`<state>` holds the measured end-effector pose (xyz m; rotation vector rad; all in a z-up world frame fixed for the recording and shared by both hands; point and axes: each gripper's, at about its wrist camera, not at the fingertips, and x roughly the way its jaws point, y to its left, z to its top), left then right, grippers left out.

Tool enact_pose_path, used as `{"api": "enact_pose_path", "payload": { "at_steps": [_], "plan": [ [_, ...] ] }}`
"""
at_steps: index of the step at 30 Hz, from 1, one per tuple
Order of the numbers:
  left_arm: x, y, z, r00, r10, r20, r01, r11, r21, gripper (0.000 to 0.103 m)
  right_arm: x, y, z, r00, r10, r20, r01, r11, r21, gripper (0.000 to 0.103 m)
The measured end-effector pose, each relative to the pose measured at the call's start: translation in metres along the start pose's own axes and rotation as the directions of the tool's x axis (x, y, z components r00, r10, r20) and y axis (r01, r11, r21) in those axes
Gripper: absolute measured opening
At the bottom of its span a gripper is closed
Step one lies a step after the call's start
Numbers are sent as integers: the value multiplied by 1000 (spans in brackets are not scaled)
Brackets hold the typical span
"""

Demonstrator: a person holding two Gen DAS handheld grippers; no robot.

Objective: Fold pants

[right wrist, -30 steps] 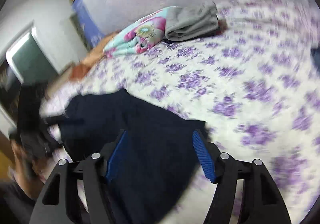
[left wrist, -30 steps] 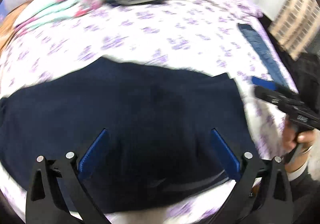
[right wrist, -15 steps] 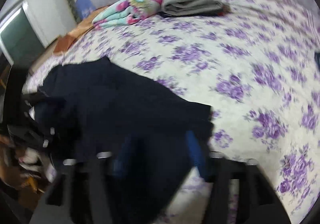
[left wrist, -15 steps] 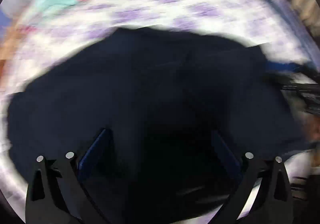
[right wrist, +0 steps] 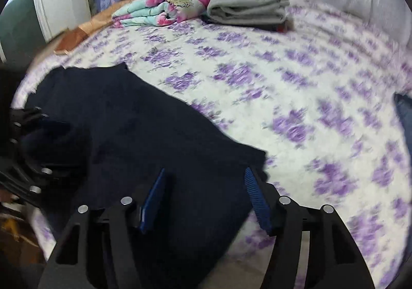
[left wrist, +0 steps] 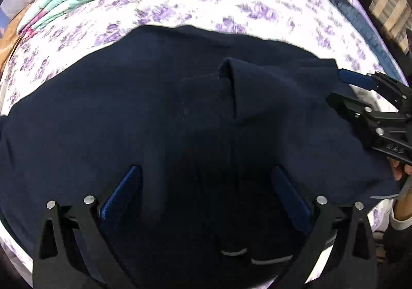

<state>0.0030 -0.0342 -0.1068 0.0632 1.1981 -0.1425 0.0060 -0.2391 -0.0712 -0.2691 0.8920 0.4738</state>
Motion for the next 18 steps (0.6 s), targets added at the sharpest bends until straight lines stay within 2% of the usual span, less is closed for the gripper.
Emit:
{"api": "enact_pose_path", "payload": {
  "at_steps": [1,2,3,4,5,6,8,10,11,13,14,15,16,17,18],
  "plan": [
    [-5,1,-5,1000,25,-11,-25,1000,10,99,-2,-3,-1,993,-119,12,119,993,3,69],
    [-8,3,-9,999,36,-14,-36,999,14,99,-3,-7,-1,987,-157,16,157,988,17,69],
    [-13,5,-13,999,49,-19,-48,999,19,99,-6,-12,-2,993,-116,10,116,992,48,69],
    [-18,9,-16,998,56,-22,-55,998,20,99,-12,-17,-2,1000,-6,17,5,996,90,69],
    [-26,13,-17,998,55,-23,-55,998,6,99,-24,-19,-2,989,131,65,-139,983,123,68],
    [-33,20,-15,999,36,-15,-36,999,-19,98,-32,-16,-1,980,174,100,-185,976,117,68],
    [-51,24,-2,996,-59,68,65,994,-83,98,-37,-3,4,967,228,115,-238,968,81,70],
    [-56,16,19,979,-154,136,169,980,-108,98,-24,1,8,942,327,73,-334,936,111,70],
    [-52,8,30,972,-186,143,201,975,-99,98,-14,0,8,936,349,46,-352,924,148,70],
    [-38,-8,48,960,-244,136,255,964,-69,98,-1,-2,6,948,320,4,-316,937,150,70],
    [-21,-19,57,970,-219,107,225,973,-43,98,7,-7,3,949,314,-27,-305,937,170,70],
    [2,-25,61,993,-106,47,108,993,-41,98,9,-12,0,940,340,-23,-329,924,196,70],
    [16,-22,58,999,-36,-1,35,998,-49,99,7,-18,-2,932,361,-7,-351,910,219,70],
    [30,-15,53,998,-49,-29,47,997,-68,99,3,-22,-5,935,356,-3,-346,910,228,70],
    [26,-11,48,997,-71,5,71,995,-69,99,0,-23,-6,939,343,0,-334,916,221,70]
  ]
}}
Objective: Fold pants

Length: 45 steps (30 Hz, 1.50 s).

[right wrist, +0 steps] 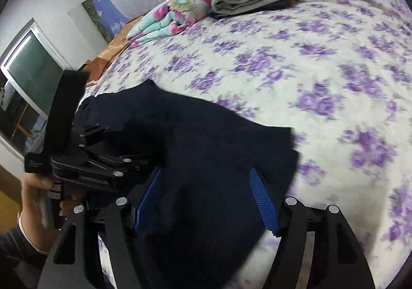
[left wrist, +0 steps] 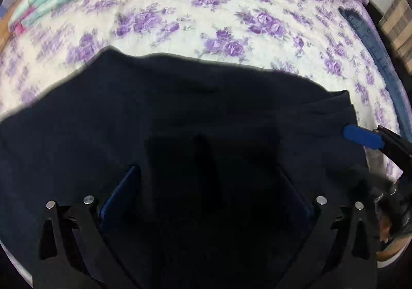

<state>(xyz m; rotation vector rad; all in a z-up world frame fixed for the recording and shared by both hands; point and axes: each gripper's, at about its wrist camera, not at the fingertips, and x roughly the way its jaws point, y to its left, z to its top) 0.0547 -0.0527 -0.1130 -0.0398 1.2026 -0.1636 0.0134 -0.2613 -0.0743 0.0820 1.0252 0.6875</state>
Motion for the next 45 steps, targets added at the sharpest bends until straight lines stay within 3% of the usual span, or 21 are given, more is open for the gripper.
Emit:
{"api": "enact_pose_path", "payload": {
  "at_steps": [3,7,8,9,10,11,16,18,19,22,23,24,26,27,28,31,32,35,37,41,45],
  "plan": [
    [-25,5,-11,1000,-11,17,12,999,-37,99,-6,10,-3,999,-40,12,41,998,-46,71],
    [-49,6,-28,996,-34,81,36,999,-20,98,-1,29,0,1000,18,15,-17,993,-116,76],
    [-41,6,-30,998,-7,62,7,1000,3,98,10,28,2,999,-52,-5,51,990,-128,76],
    [-29,13,-34,997,71,32,-72,997,21,99,20,24,3,993,-115,-18,111,985,-134,74],
    [-19,18,-35,994,105,21,-105,994,15,99,23,21,3,992,-124,-13,121,983,-137,74],
    [-21,25,-37,997,67,43,-66,997,-27,99,20,23,3,992,-126,-9,123,982,-140,73],
    [-39,31,-44,998,31,51,-29,998,-47,98,-14,22,-3,984,-159,75,167,980,-109,77],
    [-43,30,-48,998,24,56,-22,999,-42,98,-26,12,-5,970,-215,112,224,972,-75,80],
    [-45,29,-49,998,15,58,-12,999,-38,98,-26,4,-4,959,-260,115,267,962,-50,80],
    [-49,18,-52,997,-58,58,59,998,-17,98,-12,-13,2,958,-280,68,280,960,3,78],
    [-47,13,-52,995,-84,47,84,996,5,98,-2,-16,5,960,-278,44,278,961,10,74],
    [-41,8,-52,997,-76,33,75,997,23,98,7,-15,7,963,-269,26,269,963,2,52],
    [-27,4,-54,1000,15,22,-16,998,59,99,12,-14,12,963,-265,41,266,964,-9,36],
    [-26,4,-56,999,27,33,-29,997,71,99,8,-14,12,960,-274,54,275,961,-10,23],
    [-29,4,-58,998,43,36,-46,996,79,99,2,-16,13,962,-264,67,265,964,2,20],
    [-37,17,-65,993,105,53,-109,991,74,99,1,-30,5,969,-243,51,242,970,20,22],
    [-36,21,-67,994,91,57,-95,993,72,99,6,-30,2,967,-249,58,249,968,18,22],
    [-46,17,-67,992,119,45,-123,988,95,99,-6,-18,0,946,-304,113,308,951,-14,42],
    [-60,12,-64,991,113,74,-121,987,106,98,-23,-14,-1,940,-303,155,309,951,-13,43],
    [-73,-4,-40,990,-26,139,12,995,99,98,-46,6,-4,966,-179,188,193,979,-61,44],
    [-42,5,-4,991,22,134,-22,1000,3,98,-29,20,-11,992,-49,116,60,994,-91,53]
  ]
}}
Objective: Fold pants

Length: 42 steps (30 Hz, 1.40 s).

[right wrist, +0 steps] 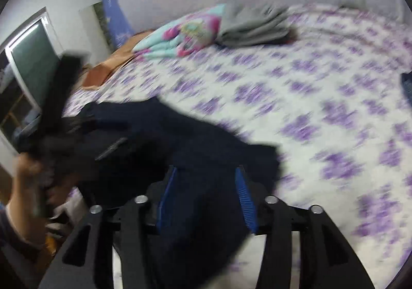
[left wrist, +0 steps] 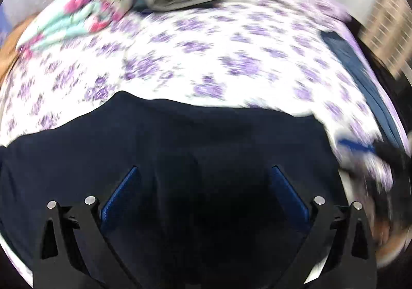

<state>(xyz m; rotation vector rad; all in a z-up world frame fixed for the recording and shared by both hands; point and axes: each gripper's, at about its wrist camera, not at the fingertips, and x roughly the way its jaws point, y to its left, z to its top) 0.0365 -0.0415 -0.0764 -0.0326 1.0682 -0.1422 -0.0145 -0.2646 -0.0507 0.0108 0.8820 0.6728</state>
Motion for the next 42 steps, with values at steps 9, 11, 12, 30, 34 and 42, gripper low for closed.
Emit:
{"api": "enact_pose_path", "payload": {
  "at_steps": [9,11,12,30,34,42],
  "plan": [
    [-17,39,-22,988,154,-19,-155,983,-93,98,5,10,-12,997,-70,-20,68,995,-68,61],
    [-23,33,-33,997,72,-11,-72,995,-73,98,3,25,-19,997,-59,-42,53,989,-136,69],
    [-17,28,-37,996,87,-22,-88,996,-35,98,6,28,-24,995,-77,-62,67,986,-153,76],
    [-131,222,-114,996,45,78,4,849,-528,98,-25,9,-5,998,-22,64,21,1000,21,88],
    [-129,275,-145,986,-27,163,131,731,-670,98,-15,15,1,999,-11,52,10,1000,29,89],
    [-74,313,-130,981,-79,179,186,655,-733,98,-5,30,6,999,-22,48,22,1000,7,89]
  ]
}}
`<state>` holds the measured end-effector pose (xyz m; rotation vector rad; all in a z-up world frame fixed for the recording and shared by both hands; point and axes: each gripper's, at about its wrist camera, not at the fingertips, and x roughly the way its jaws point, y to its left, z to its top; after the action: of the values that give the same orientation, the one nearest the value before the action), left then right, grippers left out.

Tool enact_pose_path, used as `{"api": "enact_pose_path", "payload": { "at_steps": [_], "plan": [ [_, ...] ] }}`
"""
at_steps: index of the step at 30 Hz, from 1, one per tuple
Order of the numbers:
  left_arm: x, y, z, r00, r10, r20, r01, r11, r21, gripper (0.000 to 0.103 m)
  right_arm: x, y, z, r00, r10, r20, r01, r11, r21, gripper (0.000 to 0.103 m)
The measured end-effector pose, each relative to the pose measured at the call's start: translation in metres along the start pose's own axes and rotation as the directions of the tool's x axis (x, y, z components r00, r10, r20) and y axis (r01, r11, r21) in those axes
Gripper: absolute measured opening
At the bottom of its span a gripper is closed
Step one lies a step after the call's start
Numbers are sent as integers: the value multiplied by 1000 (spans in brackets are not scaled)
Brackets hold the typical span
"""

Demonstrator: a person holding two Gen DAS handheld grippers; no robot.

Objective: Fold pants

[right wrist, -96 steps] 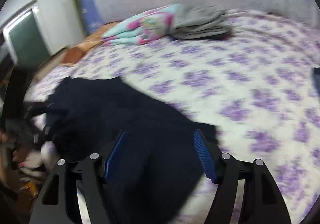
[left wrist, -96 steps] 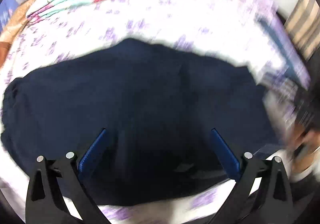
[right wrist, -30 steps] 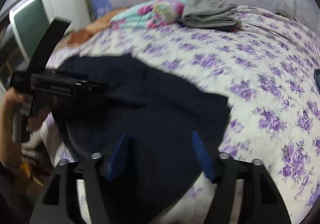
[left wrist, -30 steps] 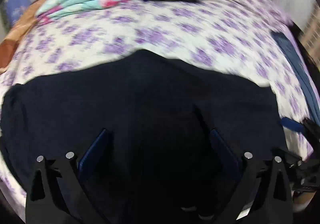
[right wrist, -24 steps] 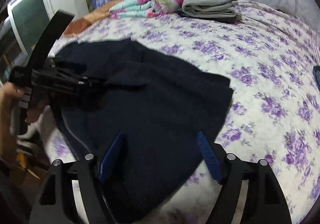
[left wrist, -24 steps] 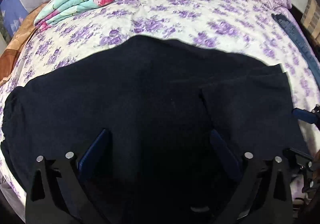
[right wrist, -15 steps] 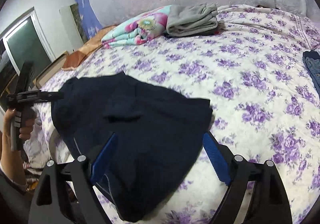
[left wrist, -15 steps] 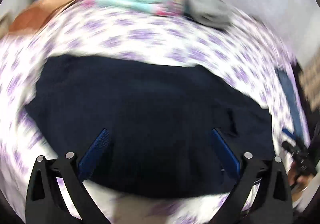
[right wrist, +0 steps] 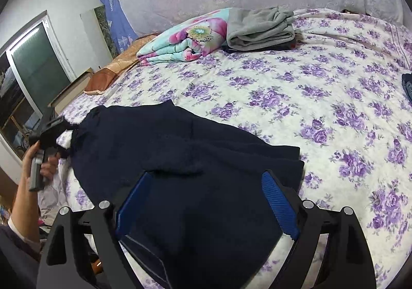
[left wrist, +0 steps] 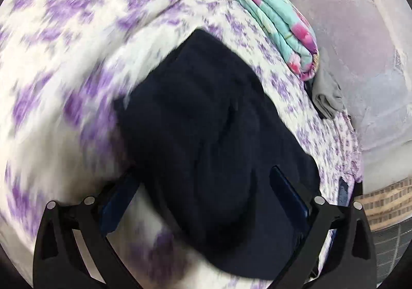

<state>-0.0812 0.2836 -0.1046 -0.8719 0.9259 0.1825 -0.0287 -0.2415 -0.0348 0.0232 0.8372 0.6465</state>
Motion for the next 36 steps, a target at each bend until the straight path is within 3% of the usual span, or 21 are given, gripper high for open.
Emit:
{"api": "enact_pose_path", "payload": {
  "at_steps": [2,3,4,6,8,10,13,15,16,18,21,23,24,25,26,27,28,30,31,34,36],
  "plan": [
    [8,-5,10,1000,30,10,-29,999,-14,94,4,-3,1,1000,-4,-10,5,1000,22,89],
    [8,-7,11,998,61,17,-61,998,-7,64,5,-5,1,1000,-6,-10,6,999,39,89],
    [9,-12,10,996,90,13,-90,996,28,41,5,-7,1,1000,-5,-6,5,999,49,89],
    [4,-24,-1,993,119,27,-121,989,89,26,3,-12,0,1000,0,10,0,998,68,89],
    [-11,-45,-15,982,175,65,-183,973,139,24,1,-17,-2,1000,2,20,-4,997,74,89],
    [-33,-83,-31,979,165,121,-192,946,260,24,1,-23,-3,1000,-6,20,4,997,82,89],
    [-61,-160,-62,990,26,137,-86,890,449,24,-6,-38,-3,999,2,48,-8,991,132,89],
    [-65,-214,-93,993,-76,93,9,820,572,25,-15,-48,-4,997,8,75,-21,986,165,89],
    [-59,-242,-112,991,-130,26,86,779,621,25,-18,-52,-5,996,7,85,-22,984,175,89],
    [-36,-272,-145,978,-172,-117,206,727,655,28,-30,-64,-12,994,-7,105,-14,980,200,89],
    [23,-294,-190,949,-85,-305,281,670,687,40,-43,-84,-23,994,-34,104,7,968,249,89],
    [66,-293,-216,912,49,-407,274,664,695,40,-49,-96,-28,994,-52,98,23,962,272,90],
    [76,-292,-225,900,80,-429,278,652,705,40,-52,-100,-29,994,-58,95,29,961,274,91],
    [76,-294,-228,908,83,-411,270,635,724,41,-53,-102,-30,994,-58,94,31,962,271,92],
    [66,-295,-228,927,74,-368,250,607,754,42,-55,-104,-30,994,-52,94,25,964,263,92],
    [61,-297,-226,932,60,-357,251,603,757,49,-54,-104,-28,994,-44,95,18,966,259,92],
    [52,-294,-218,934,30,-357,266,611,745,71,-53,-104,-26,995,-34,96,8,967,256,92],
    [25,-287,-196,933,-125,-339,330,675,660,96,-47,-99,-19,994,20,105,-46,969,245,92],
    [10,-282,-186,929,-193,-317,358,695,624,97,-46,-96,-18,993,47,108,-72,968,242,93],
    [-19,-276,-168,906,-285,-313,420,697,581,98,-37,-82,-5,985,136,108,-158,960,233,94],
    [-27,-268,-155,948,-253,-194,319,733,600,98,-33,-75,-1,983,160,95,-178,957,231,96]
  ]
}}
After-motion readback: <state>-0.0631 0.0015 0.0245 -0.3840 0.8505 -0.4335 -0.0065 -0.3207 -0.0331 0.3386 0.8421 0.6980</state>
